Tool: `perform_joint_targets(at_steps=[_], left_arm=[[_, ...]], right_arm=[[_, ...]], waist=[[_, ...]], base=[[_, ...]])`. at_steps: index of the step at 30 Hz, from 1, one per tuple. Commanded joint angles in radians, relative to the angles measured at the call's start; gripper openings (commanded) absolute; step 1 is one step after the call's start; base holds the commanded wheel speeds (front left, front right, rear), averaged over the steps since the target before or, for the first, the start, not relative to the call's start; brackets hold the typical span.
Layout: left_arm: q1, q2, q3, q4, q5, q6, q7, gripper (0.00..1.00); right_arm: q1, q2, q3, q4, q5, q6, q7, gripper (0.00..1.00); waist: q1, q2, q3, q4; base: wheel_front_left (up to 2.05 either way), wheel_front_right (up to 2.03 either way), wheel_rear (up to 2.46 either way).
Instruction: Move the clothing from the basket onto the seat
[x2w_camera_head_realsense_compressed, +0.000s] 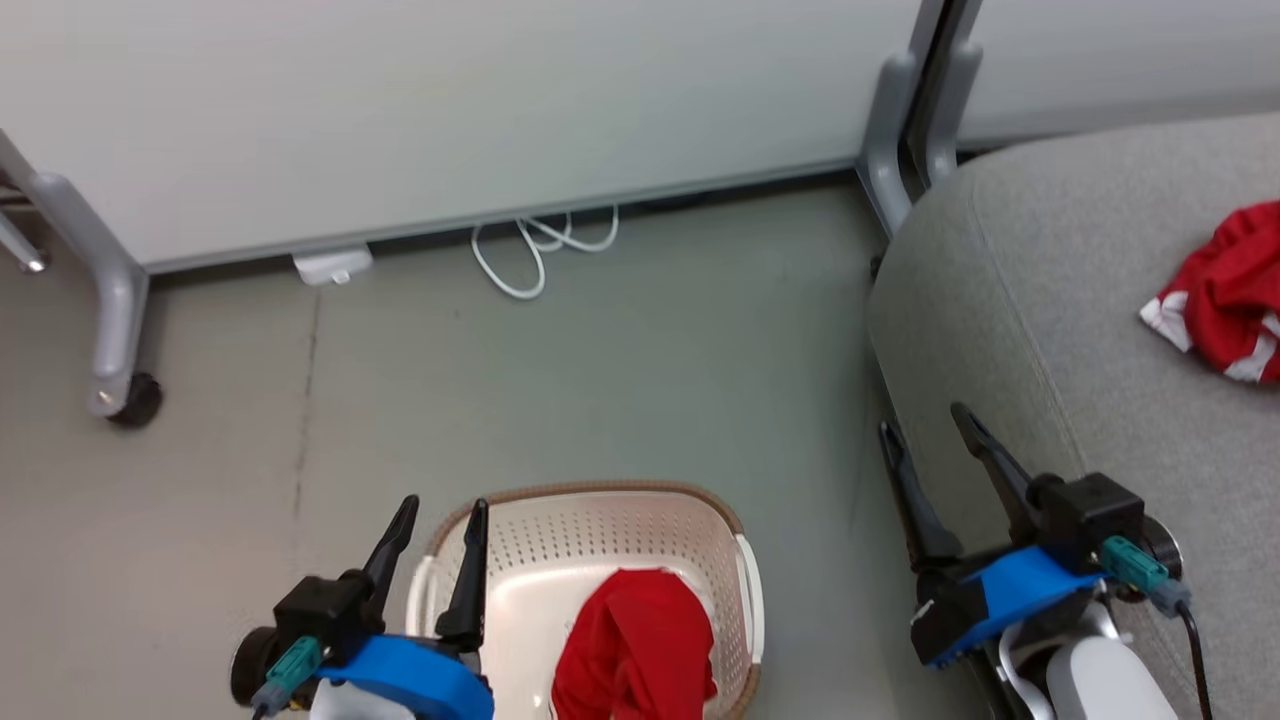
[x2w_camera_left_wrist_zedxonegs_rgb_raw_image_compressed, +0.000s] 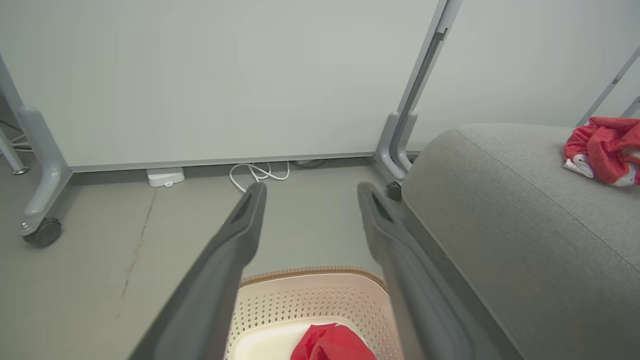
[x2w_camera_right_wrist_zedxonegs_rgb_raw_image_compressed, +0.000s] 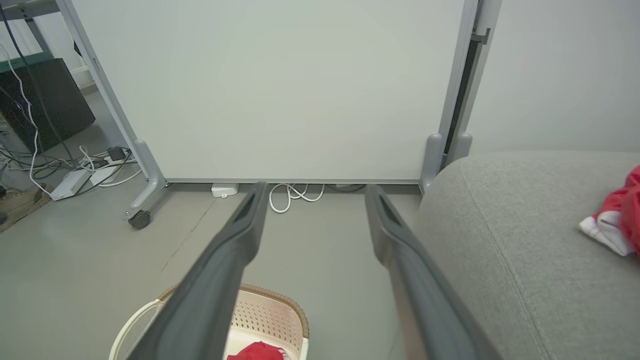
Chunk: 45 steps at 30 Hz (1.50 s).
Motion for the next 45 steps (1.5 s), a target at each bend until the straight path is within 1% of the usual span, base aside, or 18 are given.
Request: perform_joint_targets(at_steps=[1, 5, 8, 11, 15, 19, 24, 32, 38, 45], left_arm=[[-0.028, 0.008, -0.009, 0.008, -0.006, -0.002, -0.003, 1.00], [-0.102, 0.018, -0.063, 0.069, -0.032, -0.002, -0.003, 1.00], [-0.167, 0.028, -0.098, 0.136, -0.032, -0.002, -0.003, 1.00], [-0.231, 0.029, -0.129, 0.220, -0.055, -0.002, -0.001, 1.00], [-0.306, 0.020, -0.158, 0.340, -0.119, -0.002, 0.048, 1.00], [-0.369, 0.017, -0.189, 0.426, -0.184, -0.002, 0.105, 1.00], [-0.430, 0.023, -0.221, 0.507, -0.244, -0.002, 0.158, 1.00], [-0.504, 0.034, -0.251, 0.611, -0.304, -0.002, 0.233, 1.00], [-0.544, 0.048, -0.245, 0.677, -0.333, 0.000, 0.295, 1.00], [-0.593, 0.051, -0.225, 0.736, -0.368, 0.002, 0.362, 1.00]], right_arm=[[-0.025, 0.000, 0.008, -0.006, 0.008, 0.000, -0.006, 1.00], [-0.088, 0.001, 0.044, -0.011, 0.006, 0.000, -0.019, 1.00], [-0.139, 0.001, 0.073, -0.017, 0.010, 0.000, -0.029, 1.00], [-0.185, 0.000, 0.092, -0.024, 0.017, 0.000, -0.041, 1.00], [-0.232, 0.000, 0.120, -0.029, 0.027, 0.000, -0.056, 1.00], [-0.260, 0.001, 0.136, -0.034, 0.035, 0.000, -0.065, 1.00], [-0.282, 0.001, 0.156, -0.042, 0.045, 0.000, -0.077, 1.00], [-0.302, 0.000, 0.188, -0.049, 0.067, 0.000, -0.094, 1.00], [-0.310, 0.001, 0.204, -0.043, 0.086, 0.000, -0.111, 1.00], [-0.321, 0.000, 0.226, -0.031, 0.117, 0.000, -0.136, 1.00]], waist=[[-0.0001, 0.0000, 0.078, -0.041], [-0.0001, 0.0000, 0.168, -0.078], [-0.0001, 0.0000, 0.235, -0.109], [-0.0001, 0.0000, 0.294, -0.136], [-0.0001, 0.0000, 0.363, -0.175], [-0.0001, 0.0000, 0.420, -0.205], [-0.0001, 0.0000, 0.478, -0.235], [-0.0001, 0.0000, 0.547, -0.272], [-0.0001, 0.0000, 0.583, -0.304], [-0.0001, 0.0000, 0.617, -0.335]], base=[[0.00, 0.00, 0.00], [0.00, 0.00, 0.00], [0.00, 0.00, 0.00], [0.00, 0.00, 0.00], [0.00, 0.00, 0.00], [0.00, 0.00, 0.00], [0.00, 0.00, 0.00], [0.00, 0.00, 0.00], [0.00, 0.00, 0.00], [0.00, 0.00, 0.00]])
